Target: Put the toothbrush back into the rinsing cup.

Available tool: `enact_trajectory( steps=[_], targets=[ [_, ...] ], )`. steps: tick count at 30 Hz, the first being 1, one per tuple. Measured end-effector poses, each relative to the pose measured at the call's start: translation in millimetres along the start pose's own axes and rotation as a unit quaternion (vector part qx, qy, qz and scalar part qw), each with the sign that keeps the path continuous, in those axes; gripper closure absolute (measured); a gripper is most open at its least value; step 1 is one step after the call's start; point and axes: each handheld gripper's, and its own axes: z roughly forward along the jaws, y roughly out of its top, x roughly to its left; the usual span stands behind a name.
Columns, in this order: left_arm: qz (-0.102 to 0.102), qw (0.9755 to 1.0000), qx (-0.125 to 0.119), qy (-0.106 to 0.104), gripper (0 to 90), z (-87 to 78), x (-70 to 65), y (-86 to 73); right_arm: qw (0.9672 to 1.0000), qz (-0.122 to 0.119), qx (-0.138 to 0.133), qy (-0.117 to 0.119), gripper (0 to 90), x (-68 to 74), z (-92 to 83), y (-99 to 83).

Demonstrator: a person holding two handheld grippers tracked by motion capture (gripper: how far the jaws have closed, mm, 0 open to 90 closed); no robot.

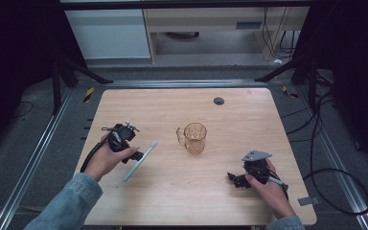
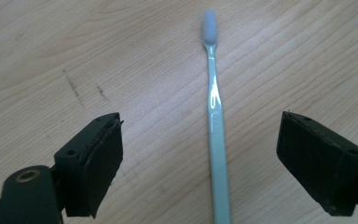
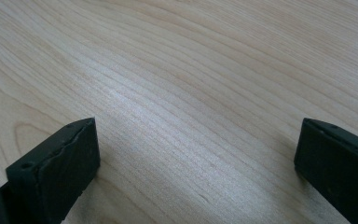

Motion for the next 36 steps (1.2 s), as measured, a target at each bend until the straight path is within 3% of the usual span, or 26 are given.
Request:
enact_trajectory(
  steps=[14, 19, 22, 31, 33, 36],
  targets=[
    [0.007, 0.9993, 0.036, -0.009, 28.4, 6.5, -6.9, 29.5, 1.0000, 0.000, 0.000, -0.001, 0.4, 0.0, -0.1, -0.1],
    [0.019, 0.9984, 0.053, -0.004, 32.7, 9.2, -8.3, 37.6, 1.0000, 0.000, 0.000, -0.002, 0.4, 0.2, -0.2, -0.2],
    [0.025, 0.9972, 0.070, -0.006, 36.5, 17.6, -9.7, 40.3, 1.0000, 0.001, 0.000, -0.002, 0.4, 0.3, -0.2, -0.2],
    [0.015, 0.9947, 0.102, -0.009, 46.5, 41.0, -7.0, 38.7, 1.0000, 0.001, 0.000, -0.002, 0.4, 0.2, -0.2, -0.2],
    [0.006, 0.9939, 0.108, -0.022, 48.7, 46.3, -5.1, 36.3, 1.0000, 0.002, 0.000, -0.001, 0.4, 0.4, -0.2, -0.2],
    [0.004, 0.9923, 0.122, -0.024, 51.0, 52.9, -2.9, 36.1, 1.0000, 0.001, 0.000, -0.002, 0.4, 0.2, -0.2, -0.2]
  ],
)
